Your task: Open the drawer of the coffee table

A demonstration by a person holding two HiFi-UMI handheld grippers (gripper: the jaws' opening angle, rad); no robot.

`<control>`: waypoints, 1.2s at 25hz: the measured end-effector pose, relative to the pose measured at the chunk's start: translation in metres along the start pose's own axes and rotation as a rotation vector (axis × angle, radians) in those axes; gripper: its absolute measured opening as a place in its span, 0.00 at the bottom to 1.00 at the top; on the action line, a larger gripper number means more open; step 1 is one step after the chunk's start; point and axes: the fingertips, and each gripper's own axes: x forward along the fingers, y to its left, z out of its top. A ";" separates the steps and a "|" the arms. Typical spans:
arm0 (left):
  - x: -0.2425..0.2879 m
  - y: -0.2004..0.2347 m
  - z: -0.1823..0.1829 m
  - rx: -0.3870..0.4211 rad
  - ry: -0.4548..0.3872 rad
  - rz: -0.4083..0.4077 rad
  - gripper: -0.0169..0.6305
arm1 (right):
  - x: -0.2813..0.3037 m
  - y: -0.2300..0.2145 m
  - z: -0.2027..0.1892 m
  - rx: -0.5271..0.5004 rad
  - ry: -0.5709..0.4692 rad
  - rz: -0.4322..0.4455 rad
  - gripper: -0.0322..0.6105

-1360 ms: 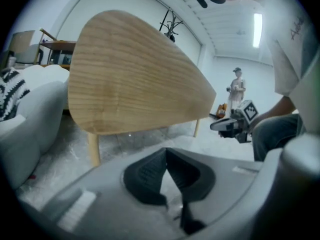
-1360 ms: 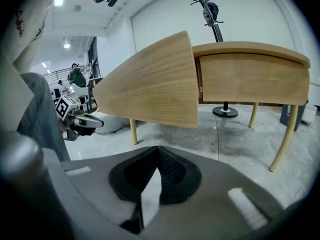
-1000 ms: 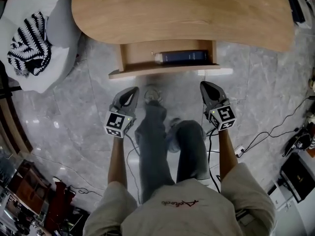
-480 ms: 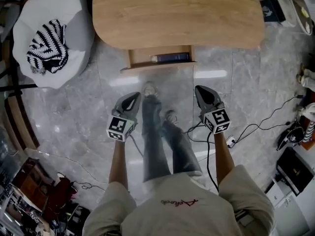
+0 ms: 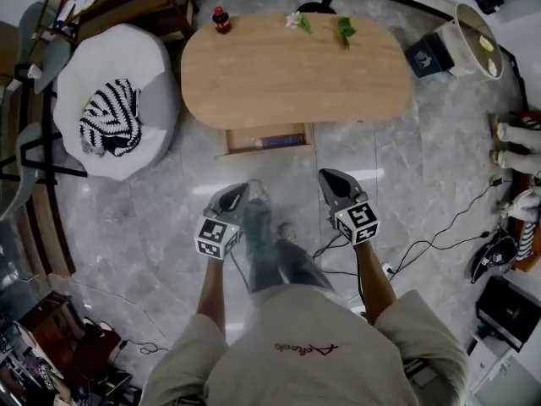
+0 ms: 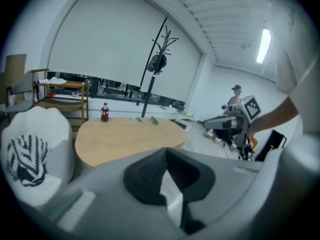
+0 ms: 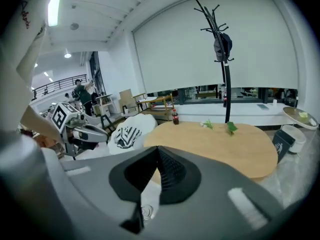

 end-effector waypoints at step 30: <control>-0.103 0.015 0.331 0.242 -0.343 0.078 0.03 | -0.073 0.005 0.296 -0.175 -0.321 -0.111 0.06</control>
